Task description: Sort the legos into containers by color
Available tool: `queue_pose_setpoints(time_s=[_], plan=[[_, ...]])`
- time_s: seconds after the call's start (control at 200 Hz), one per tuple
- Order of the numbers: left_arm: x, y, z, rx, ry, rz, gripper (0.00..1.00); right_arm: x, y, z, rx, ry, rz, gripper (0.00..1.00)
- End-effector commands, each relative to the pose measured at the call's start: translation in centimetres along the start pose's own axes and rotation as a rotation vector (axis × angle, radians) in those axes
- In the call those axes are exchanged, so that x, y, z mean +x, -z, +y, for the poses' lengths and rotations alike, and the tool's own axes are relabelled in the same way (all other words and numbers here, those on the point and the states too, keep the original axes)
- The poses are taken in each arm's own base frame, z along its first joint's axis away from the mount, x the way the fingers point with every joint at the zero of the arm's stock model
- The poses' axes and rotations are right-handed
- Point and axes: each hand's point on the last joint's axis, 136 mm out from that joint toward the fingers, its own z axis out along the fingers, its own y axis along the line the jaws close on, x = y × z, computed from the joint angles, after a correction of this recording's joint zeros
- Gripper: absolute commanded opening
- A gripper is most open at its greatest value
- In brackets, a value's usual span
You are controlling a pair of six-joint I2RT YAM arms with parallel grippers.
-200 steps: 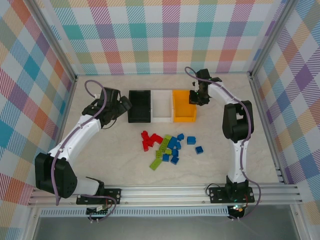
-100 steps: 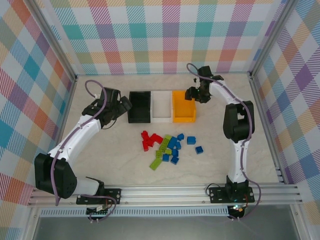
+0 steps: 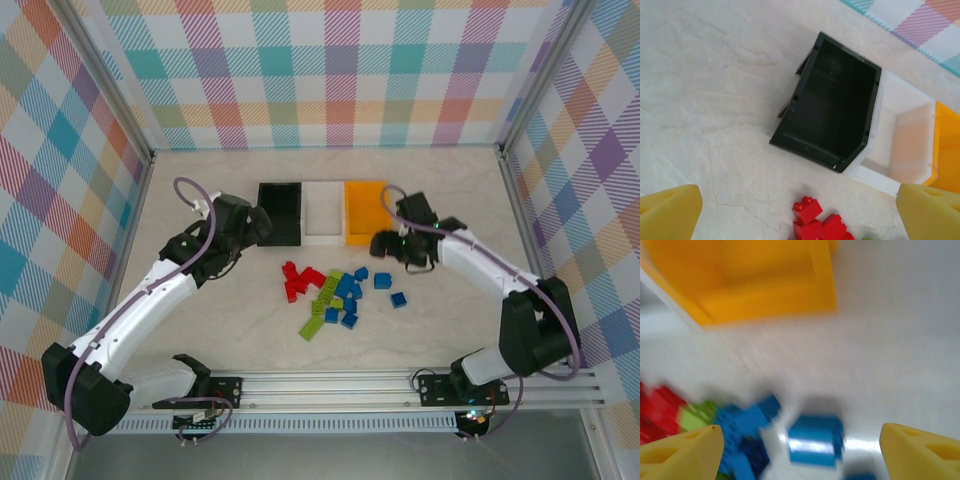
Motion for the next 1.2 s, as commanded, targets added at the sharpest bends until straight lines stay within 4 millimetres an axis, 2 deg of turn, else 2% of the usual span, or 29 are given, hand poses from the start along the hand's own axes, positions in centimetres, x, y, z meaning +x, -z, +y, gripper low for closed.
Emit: queue_pose_setpoints(time_s=[0.0,0.1,0.215,0.355,0.485,0.66,0.87,1.015,1.125,1.195], plan=[[2.1,-0.3,0.4,0.042,0.027,0.062,1.00,3.6,0.6,-2.0,0.070,-0.039,0.027,0.81],[3.1,-0.8,0.6,0.049,0.031,0.089,1.00,6.5,0.7,-3.3,0.082,-0.046,0.060,0.80],[3.8,-1.2,0.6,0.038,0.021,0.120,1.00,8.1,-0.2,-4.6,0.119,-0.034,0.093,0.77],[4.2,-1.5,0.8,0.031,0.021,0.133,1.00,8.0,-1.6,-3.7,0.094,0.012,0.127,0.73],[4.6,-1.7,1.3,0.012,0.023,0.141,1.00,8.0,-2.8,-3.9,0.153,0.063,0.155,0.71],[4.9,-1.9,1.6,-0.007,0.016,0.157,1.00,7.7,-3.6,-4.2,0.207,0.106,0.157,0.63],[4.9,-2.1,1.5,-0.012,0.011,0.160,1.00,7.6,-4.1,-3.5,0.203,0.147,0.155,0.53],[5.0,-2.2,1.4,-0.012,0.009,0.166,1.00,7.8,-4.4,-3.1,0.184,0.154,0.162,0.41],[5.0,-2.2,1.4,-0.013,0.006,0.167,1.00,7.4,-3.9,-2.8,0.172,0.152,0.143,0.34],[5.0,-2.2,1.5,-0.014,0.001,0.163,1.00,6.8,-2.8,-2.4,0.156,0.156,0.110,0.31]])
